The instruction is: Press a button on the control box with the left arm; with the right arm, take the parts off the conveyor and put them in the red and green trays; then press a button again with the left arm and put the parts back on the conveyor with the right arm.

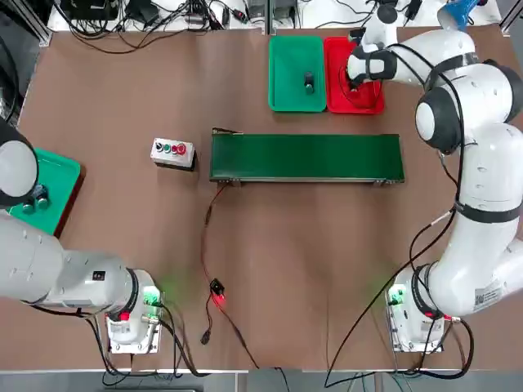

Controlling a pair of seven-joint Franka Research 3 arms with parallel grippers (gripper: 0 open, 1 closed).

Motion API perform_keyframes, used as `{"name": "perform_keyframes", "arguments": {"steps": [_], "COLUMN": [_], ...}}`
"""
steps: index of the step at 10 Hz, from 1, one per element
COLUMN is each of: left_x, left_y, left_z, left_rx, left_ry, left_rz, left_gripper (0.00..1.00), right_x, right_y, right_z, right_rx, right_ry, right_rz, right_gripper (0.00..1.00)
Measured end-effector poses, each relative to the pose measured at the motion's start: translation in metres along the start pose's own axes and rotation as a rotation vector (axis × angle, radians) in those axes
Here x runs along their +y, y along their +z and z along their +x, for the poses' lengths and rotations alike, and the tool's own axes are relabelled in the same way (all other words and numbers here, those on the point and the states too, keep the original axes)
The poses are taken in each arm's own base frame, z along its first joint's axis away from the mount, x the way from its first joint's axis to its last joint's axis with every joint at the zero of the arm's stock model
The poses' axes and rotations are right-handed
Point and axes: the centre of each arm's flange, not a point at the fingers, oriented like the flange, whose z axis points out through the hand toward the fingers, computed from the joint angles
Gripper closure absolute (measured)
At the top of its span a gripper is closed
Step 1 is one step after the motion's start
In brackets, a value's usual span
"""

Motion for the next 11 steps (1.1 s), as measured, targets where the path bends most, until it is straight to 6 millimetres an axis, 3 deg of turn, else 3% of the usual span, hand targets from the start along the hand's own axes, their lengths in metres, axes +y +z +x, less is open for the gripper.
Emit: {"name": "perform_keyframes", "arguments": {"steps": [2, 4, 5, 8, 10, 11], "left_x": [0.000, 0.000, 0.000, 0.000, 0.000, 0.000], "left_y": [0.000, 0.000, 0.000, 0.000, 0.000, 0.000], "left_z": [0.000, 0.000, 0.000, 0.000, 0.000, 0.000], "left_rx": [0.000, 0.000, 0.000, 0.000, 0.000, 0.000], "left_ry": [0.000, 0.000, 0.000, 0.000, 0.000, 0.000], "left_rz": [0.000, 0.000, 0.000, 0.000, 0.000, 0.000], "left_gripper": [0.00, 0.00, 0.00, 0.00, 0.00, 0.00], "right_x": [-0.001, -0.001, 0.001, 0.024, 0.041, 0.048], "right_y": [-0.001, -0.023, -0.049, -0.151, -0.207, -0.223], "right_z": [-0.001, 0.002, 0.005, 0.004, -0.013, -0.028], "right_rx": [-0.024, -0.083, -0.115, -0.240, -0.315, -0.331], "right_ry": [-0.001, -0.001, -0.012, -0.036, -0.066, -0.074], "right_rz": [0.000, 0.003, 0.007, 0.033, 0.060, 0.072], "right_gripper": [0.67, 0.67, 0.67, 0.67, 0.67, 0.67]}}
